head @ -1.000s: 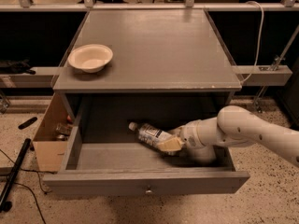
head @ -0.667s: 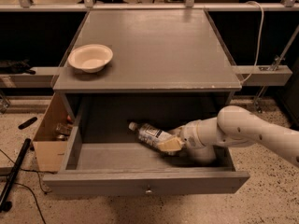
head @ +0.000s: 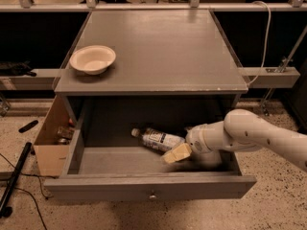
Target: Place blue plastic bottle into top drawer
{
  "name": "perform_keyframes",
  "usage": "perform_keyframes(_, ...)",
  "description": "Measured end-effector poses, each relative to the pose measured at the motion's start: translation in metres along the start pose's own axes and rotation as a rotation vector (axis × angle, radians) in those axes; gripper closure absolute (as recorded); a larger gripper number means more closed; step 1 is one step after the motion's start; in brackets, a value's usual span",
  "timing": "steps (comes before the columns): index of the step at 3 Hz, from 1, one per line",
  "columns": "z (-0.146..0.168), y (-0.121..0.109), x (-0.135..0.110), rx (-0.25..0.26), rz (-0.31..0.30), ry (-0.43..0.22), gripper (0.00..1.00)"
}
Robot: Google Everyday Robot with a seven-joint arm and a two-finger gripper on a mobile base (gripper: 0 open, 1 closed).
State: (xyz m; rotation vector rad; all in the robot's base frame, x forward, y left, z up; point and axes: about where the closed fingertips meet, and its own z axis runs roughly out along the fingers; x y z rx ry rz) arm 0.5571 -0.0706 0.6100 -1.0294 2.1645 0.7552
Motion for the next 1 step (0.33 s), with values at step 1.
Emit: perform_keyframes(1, 0.0000, 0.0000, 0.0000, 0.000, 0.000, 0.000, 0.00)
